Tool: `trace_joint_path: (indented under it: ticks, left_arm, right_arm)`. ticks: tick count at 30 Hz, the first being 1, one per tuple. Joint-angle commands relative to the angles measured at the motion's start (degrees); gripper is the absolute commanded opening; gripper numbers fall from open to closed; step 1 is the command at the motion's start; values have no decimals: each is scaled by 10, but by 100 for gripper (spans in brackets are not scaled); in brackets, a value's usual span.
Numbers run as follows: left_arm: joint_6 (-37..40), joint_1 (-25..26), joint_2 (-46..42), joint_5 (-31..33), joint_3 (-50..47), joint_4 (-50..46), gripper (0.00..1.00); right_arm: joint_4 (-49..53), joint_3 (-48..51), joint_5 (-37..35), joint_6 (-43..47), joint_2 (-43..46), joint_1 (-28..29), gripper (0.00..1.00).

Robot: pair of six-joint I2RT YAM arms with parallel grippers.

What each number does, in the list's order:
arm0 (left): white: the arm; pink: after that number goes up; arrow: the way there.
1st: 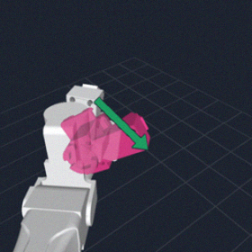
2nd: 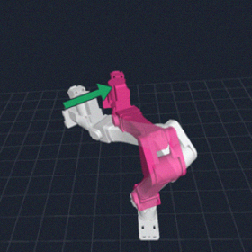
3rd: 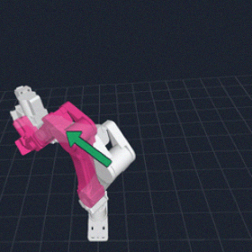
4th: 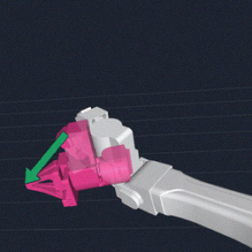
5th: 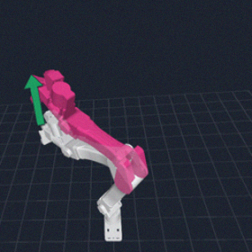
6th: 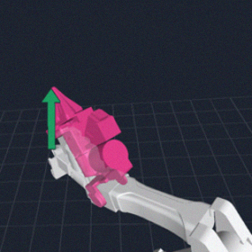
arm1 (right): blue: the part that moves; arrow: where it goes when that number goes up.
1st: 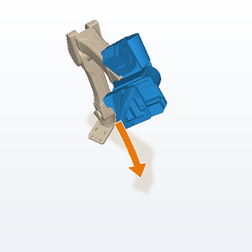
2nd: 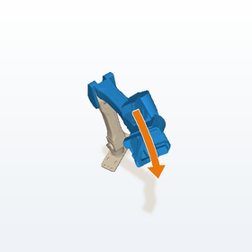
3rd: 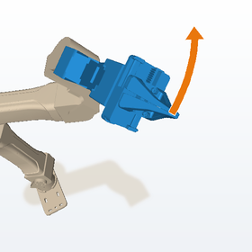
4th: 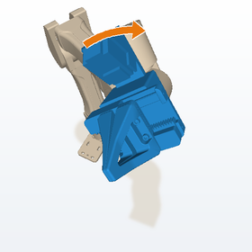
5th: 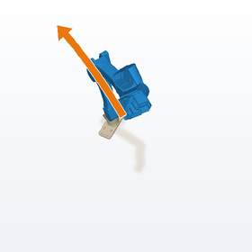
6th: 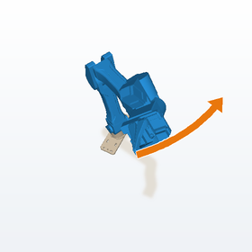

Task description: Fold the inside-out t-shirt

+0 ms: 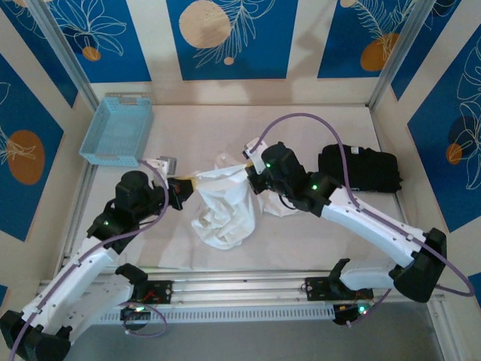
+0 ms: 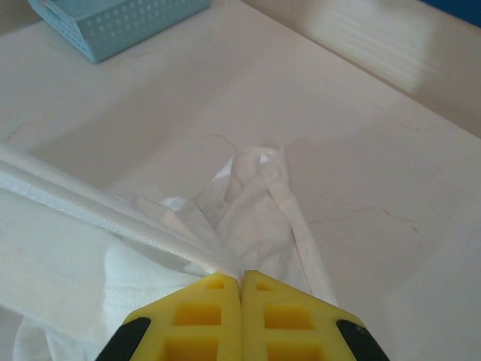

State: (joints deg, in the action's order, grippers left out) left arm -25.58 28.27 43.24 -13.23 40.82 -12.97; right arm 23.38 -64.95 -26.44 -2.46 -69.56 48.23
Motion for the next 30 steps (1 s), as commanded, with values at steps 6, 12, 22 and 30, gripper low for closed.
trace_joint_path:
  ticks: [6, 12, 22, 30]
  left_arm:
    - [-3, 6, 1, -54, -74, 4, 31]
    - [29, 42, 1, -39, -61, -6, 47]
    - [131, 90, 151, 109, 49, 0, 68]
    - [50, -1, 256, -78, 95, 54, 67]
  right_arm:
    - [-39, 74, 117, -11, 62, -23, 0]
    - [-32, 73, 143, -29, 53, -23, 0]
    - [-43, 84, 178, -14, 69, -23, 0]
    - [-38, 94, 170, -9, 84, -24, 0]
